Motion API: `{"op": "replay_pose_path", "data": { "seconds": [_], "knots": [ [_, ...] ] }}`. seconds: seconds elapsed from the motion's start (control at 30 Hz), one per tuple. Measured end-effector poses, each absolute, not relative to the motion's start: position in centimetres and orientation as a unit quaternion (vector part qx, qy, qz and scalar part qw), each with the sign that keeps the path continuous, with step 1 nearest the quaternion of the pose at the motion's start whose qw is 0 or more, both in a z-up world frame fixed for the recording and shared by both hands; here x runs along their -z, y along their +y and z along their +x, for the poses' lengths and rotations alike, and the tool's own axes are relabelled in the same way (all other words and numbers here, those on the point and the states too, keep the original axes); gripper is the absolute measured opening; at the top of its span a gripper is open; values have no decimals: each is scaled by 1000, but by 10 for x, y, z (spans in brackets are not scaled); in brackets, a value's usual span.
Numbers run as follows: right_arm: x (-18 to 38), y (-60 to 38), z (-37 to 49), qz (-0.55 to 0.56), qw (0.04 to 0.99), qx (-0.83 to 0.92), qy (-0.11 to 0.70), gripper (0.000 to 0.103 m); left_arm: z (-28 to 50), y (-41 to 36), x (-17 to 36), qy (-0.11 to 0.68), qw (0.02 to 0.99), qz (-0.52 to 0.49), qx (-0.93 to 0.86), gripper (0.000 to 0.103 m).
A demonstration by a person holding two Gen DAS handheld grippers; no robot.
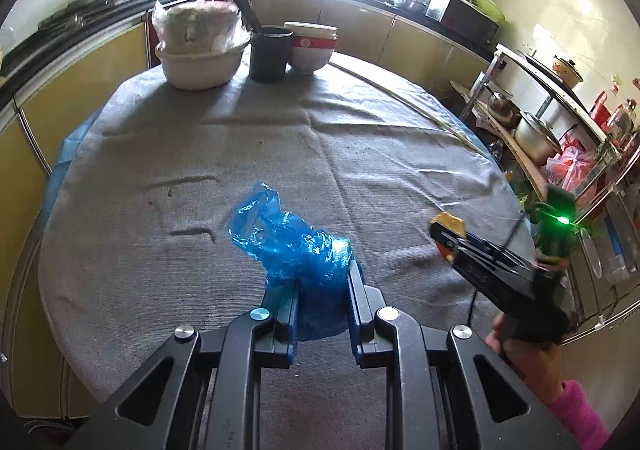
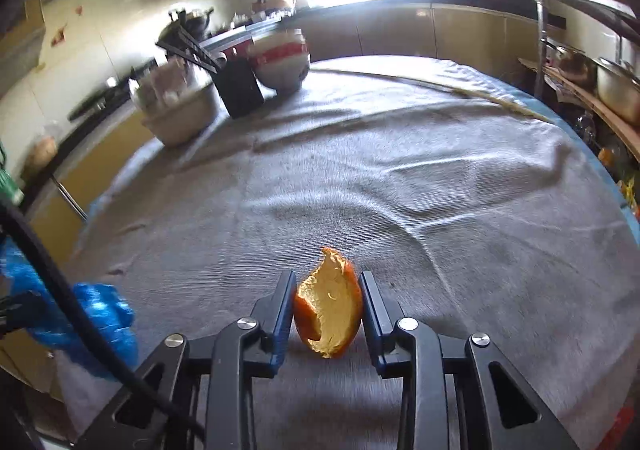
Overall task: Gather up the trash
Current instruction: 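Carry the blue bag and orange peel toward the red basket with both tools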
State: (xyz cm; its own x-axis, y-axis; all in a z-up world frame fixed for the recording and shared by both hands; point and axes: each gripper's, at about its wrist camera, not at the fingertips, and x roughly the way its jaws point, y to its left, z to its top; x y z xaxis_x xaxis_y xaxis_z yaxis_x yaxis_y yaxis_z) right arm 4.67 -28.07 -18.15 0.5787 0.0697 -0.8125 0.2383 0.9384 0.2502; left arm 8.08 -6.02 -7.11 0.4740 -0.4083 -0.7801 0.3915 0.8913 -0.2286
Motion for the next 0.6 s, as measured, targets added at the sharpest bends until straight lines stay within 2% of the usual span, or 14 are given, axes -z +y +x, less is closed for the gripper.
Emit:
{"op": "replay_pose_path", "data": {
  "seconds": [0.6],
  "knots": [
    [81, -302, -123, 192, 908, 61, 366, 34, -13, -105, 17, 384, 884, 67, 259, 21]
  ]
}}
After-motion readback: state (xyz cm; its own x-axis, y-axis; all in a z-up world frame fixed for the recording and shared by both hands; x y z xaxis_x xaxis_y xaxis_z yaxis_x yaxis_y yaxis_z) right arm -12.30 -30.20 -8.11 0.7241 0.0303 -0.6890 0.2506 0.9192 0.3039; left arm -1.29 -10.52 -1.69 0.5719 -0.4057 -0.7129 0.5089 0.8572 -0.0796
